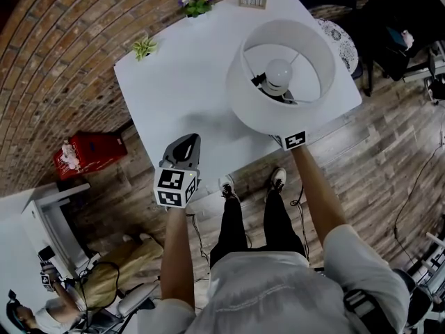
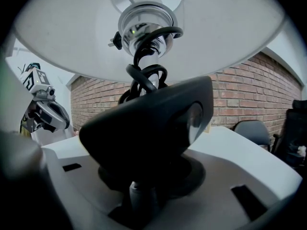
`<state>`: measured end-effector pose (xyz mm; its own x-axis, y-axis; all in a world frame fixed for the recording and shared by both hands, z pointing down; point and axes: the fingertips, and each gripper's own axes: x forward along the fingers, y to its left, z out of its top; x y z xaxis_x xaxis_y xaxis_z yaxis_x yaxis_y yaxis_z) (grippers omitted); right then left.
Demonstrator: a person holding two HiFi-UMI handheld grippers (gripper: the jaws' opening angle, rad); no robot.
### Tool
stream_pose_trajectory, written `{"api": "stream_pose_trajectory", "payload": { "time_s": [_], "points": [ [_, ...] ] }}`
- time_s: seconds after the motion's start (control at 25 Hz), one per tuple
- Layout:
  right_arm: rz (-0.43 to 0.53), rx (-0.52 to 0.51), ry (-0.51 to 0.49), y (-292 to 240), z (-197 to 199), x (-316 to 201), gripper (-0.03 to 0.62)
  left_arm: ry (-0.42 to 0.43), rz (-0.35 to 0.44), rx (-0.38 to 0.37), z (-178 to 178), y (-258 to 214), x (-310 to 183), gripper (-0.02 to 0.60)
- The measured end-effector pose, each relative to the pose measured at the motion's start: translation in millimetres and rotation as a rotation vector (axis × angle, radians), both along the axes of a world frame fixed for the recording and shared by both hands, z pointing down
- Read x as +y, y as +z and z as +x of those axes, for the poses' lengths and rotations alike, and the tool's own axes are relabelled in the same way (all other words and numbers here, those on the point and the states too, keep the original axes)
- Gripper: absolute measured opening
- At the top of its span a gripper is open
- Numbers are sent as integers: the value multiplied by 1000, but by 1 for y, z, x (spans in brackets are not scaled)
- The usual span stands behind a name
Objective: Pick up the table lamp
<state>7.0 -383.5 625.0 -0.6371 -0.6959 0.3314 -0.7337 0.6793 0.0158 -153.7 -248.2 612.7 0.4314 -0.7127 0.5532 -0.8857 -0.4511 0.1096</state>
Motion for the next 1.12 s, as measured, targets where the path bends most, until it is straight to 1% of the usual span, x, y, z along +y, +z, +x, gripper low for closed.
{"api": "stream_pose_trajectory", "payload": {
  "time_s": [0.2, 0.72, 0.88, 1.12],
  "points": [
    [-8, 9, -2, -1, 6, 7, 132, 6, 1, -5, 3, -2, 2, 17],
    [-4, 67, 50, -7, 50, 19, 127, 32, 6, 2, 16, -10, 4, 17],
    [-6, 63, 58, -12, 58, 24, 127, 45, 15, 3, 23, -14, 4, 17],
    [-12, 94, 83, -20, 70, 28, 127, 54, 35, 6, 26, -26, 1, 17]
  ]
}}
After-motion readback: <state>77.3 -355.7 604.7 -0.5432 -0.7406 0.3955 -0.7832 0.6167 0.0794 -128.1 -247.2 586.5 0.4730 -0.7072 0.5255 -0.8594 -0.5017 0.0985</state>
